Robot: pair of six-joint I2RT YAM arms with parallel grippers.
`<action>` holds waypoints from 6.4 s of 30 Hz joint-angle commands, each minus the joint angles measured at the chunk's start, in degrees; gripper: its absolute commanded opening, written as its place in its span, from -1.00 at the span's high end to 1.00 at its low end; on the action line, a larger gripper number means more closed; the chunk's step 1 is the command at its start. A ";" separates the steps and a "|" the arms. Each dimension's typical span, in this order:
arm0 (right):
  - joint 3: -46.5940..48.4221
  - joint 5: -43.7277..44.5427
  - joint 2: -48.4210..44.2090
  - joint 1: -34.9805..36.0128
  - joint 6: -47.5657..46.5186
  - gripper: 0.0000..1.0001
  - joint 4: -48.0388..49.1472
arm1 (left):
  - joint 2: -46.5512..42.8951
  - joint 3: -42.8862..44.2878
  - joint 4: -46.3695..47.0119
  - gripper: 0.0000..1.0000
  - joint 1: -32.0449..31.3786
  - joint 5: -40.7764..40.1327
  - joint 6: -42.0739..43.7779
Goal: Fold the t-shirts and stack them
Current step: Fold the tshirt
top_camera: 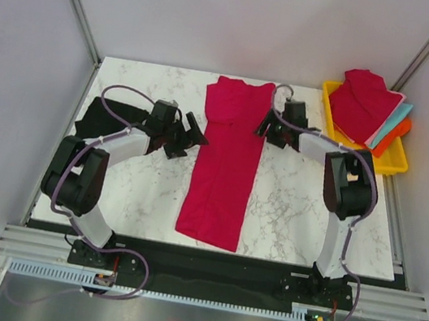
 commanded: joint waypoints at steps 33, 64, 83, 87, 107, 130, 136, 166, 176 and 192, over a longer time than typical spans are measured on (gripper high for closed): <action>-62.31 21.05 -62.49 47.94 22.84 -0.12 -7.64 | -50.72 -41.37 -10.41 -0.56 -11.40 1.36 -0.37; -61.69 25.53 -63.09 50.76 22.75 0.91 -15.20 | -38.77 -41.73 -3.29 0.57 -26.52 -2.41 -3.97; -56.51 26.24 -65.21 50.84 20.20 1.00 -19.15 | -43.78 -38.74 -4.26 0.00 -26.52 1.28 -3.19; -56.77 26.41 -66.09 50.84 20.20 1.00 -19.77 | -44.57 -39.26 -5.58 -0.48 -26.52 -1.19 -3.36; -57.21 26.67 -66.88 50.84 20.38 1.00 -19.68 | -35.51 -38.48 5.14 0.96 -26.52 -1.19 -5.29; -21.90 29.93 -39.65 23.26 -0.18 1.00 -21.97 | -9.98 -2.72 -1.45 0.96 -6.40 9.53 -1.60; -11.61 28.09 -29.27 18.33 -1.68 1.00 -21.70 | -1.43 8.97 -1.53 0.96 -3.32 9.10 -0.39; 2.76 20.45 -13.42 6.90 -3.62 -0.27 -14.07 | 20.92 27.65 -1.28 -0.97 2.40 8.13 -2.92; -20.44 9.99 -25.21 7.25 1.21 0.06 -7.30 | 7.29 7.70 1.62 -0.33 0.99 4.71 -0.65; -26.63 14.28 -25.13 12.43 2.10 0.14 -3.59 | 9.48 4.06 2.25 -0.15 -0.15 8.49 4.81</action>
